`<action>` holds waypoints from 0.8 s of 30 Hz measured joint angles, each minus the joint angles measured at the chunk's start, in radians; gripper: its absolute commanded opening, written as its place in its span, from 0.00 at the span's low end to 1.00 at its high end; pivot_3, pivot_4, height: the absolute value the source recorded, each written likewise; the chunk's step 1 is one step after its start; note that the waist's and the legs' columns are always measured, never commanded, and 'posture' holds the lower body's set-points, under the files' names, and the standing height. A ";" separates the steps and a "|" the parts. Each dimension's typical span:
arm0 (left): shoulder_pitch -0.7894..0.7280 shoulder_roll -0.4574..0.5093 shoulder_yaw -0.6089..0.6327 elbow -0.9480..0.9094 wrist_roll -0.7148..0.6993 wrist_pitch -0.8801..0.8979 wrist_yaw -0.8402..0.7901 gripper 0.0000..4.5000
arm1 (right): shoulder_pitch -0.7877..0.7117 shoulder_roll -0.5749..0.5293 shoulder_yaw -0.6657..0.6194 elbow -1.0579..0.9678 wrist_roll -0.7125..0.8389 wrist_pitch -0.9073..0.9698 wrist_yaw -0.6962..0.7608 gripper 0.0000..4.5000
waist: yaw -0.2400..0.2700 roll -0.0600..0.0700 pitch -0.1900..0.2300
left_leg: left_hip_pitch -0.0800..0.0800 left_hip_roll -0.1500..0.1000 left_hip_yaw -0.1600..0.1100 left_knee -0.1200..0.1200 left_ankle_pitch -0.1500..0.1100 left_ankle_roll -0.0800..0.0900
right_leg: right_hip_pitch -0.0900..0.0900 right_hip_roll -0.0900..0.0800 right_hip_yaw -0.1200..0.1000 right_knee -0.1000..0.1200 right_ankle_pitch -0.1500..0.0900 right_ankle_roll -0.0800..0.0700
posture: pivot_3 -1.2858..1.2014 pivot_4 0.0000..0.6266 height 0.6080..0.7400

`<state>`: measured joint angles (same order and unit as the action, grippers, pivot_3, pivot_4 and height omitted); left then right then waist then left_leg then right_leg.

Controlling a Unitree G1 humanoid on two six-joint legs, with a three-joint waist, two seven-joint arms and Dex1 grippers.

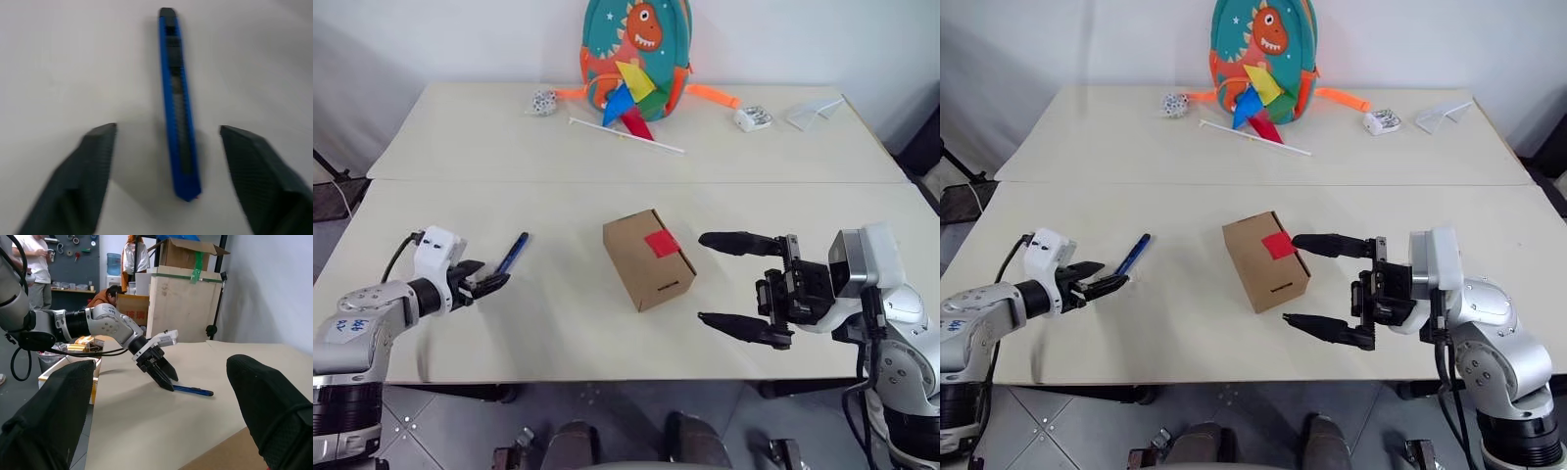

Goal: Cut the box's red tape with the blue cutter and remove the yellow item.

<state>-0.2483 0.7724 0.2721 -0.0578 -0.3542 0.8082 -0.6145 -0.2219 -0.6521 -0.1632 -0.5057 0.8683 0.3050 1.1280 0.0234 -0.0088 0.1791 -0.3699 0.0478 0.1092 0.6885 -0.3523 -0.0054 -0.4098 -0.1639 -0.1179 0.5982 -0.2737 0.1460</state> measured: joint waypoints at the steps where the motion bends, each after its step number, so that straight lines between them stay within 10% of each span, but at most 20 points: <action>1: -0.002 0.001 -0.002 0.003 0.006 -0.001 0.004 0.47 | 0.000 0.000 0.000 0.000 0.000 0.000 -0.001 1.00 | 0.000 0.000 0.000 | 0.000 0.000 0.000 0.000 0.000 0.000 | 0.000 0.000 0.000 0.000 0.000 0.000 | 0.52 0.24 1.00; 7: 0.006 0.016 -0.008 0.013 0.027 -0.010 0.011 0.10 | 0.000 0.000 0.000 0.000 0.000 0.000 -0.009 1.00 | 0.000 0.001 0.000 | 0.000 0.000 0.001 0.000 0.000 0.000 | 0.000 0.000 0.000 0.000 0.000 0.000 | 0.52 0.24 1.00; 17: 0.025 0.068 -0.036 0.078 0.033 -0.165 -0.128 0.10 | -0.006 -0.001 0.000 0.002 -0.002 0.000 -0.009 1.00 | -0.001 0.002 -0.001 | 0.001 0.000 0.002 0.000 0.000 0.000 | -0.001 0.000 0.001 0.000 0.000 0.000 | 0.52 0.24 1.00; 24: -0.015 0.240 -0.159 0.042 0.011 -0.464 -0.603 0.10 | 0.040 -0.083 -0.053 0.005 0.023 0.036 0.021 1.00 | 0.002 -0.001 0.000 | -0.002 0.000 0.005 0.000 -0.002 0.001 | -0.003 0.000 0.000 -0.002 0.000 0.000 | 0.52 0.24 1.00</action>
<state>-0.2631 1.0124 0.1128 -0.0162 -0.3429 0.3445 -1.2173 -0.1818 -0.7351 -0.2164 -0.5010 0.8909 0.3408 1.1486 0.0256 -0.0093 0.1793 -0.3716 0.0481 0.1137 0.6885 -0.3539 -0.0049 -0.4126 -0.1642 -0.1178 0.5963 -0.2738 0.1457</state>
